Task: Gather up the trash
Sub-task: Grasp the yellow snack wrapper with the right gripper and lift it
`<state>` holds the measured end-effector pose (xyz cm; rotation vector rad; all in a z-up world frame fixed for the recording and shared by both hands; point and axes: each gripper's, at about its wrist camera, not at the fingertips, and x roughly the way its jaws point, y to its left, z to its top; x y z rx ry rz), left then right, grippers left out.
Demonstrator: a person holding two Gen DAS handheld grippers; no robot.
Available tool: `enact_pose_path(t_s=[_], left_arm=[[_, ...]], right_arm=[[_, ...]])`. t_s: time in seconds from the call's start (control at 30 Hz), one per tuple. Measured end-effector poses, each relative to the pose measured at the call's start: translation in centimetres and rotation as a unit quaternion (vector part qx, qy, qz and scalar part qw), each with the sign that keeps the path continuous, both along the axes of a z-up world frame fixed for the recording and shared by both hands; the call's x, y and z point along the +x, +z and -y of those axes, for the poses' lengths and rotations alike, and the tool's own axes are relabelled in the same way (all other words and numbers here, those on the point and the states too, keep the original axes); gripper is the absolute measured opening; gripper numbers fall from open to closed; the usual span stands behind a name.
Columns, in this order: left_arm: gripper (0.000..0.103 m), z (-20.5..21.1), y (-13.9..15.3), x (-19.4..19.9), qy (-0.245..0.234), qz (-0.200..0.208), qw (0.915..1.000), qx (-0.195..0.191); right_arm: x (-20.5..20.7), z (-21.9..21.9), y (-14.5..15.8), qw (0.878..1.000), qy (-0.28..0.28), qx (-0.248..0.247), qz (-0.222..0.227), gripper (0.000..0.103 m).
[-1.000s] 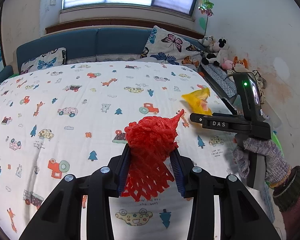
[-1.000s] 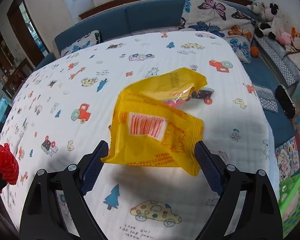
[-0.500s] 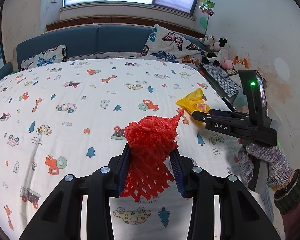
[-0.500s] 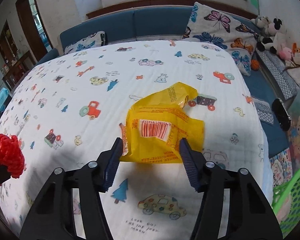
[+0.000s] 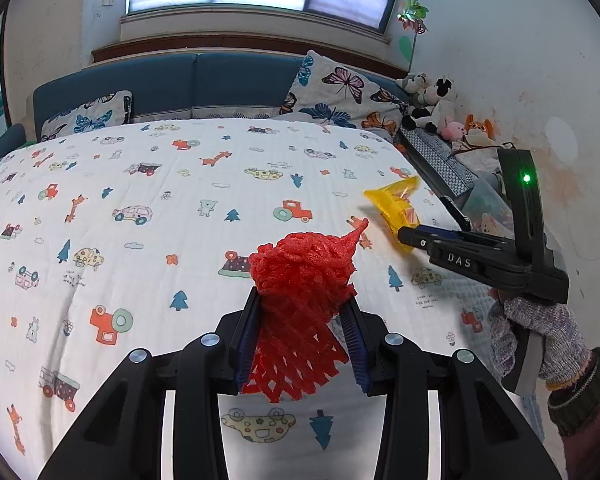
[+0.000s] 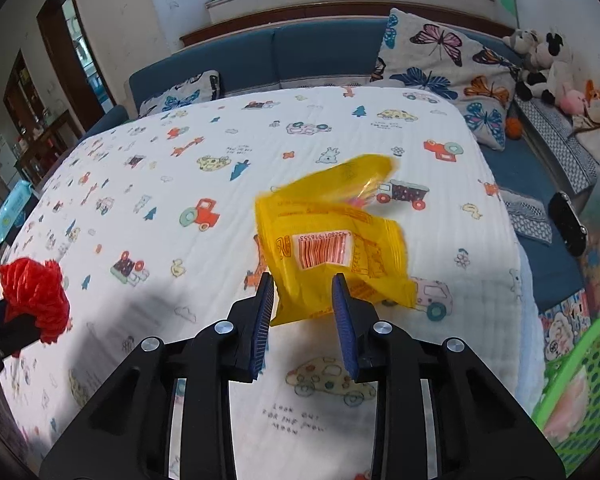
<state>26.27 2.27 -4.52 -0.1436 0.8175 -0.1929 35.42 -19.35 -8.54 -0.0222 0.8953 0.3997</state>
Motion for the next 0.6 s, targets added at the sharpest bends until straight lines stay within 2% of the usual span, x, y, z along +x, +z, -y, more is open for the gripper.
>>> enact_pose_path(t_s=[0.03,0.23,0.3,0.37,0.6], left_arm=[[0.038,0.1,0.1,-0.1,-0.001,0.002,1.0000,0.001],[0.038,0.0,-0.1,-0.1,0.000,-0.001,1.0000,-0.001],[0.038,-0.1,-0.2,-0.1,0.000,-0.002,1.0000,-0.002],[0.038,-0.1,-0.2,-0.1,0.000,-0.002,1.0000,-0.003],[0.038,0.0,-0.3,0.2,-0.002,-0.003,1.0000,-0.001]], right_arm=[[-0.1,0.2,0.0,1.000,-0.002,0.004,0.000,0.035],[-0.3,1.0,0.6,1.000,-0.006,0.009,0.009,0.077],[-0.1,0.9,0.6,1.000,-0.006,-0.001,0.015,0.080],[0.4,0.9,0.5,1.000,-0.003,-0.005,0.013,0.092],[2.9,1.3,-1.2,1.000,-0.002,0.001,-0.015,0.098]])
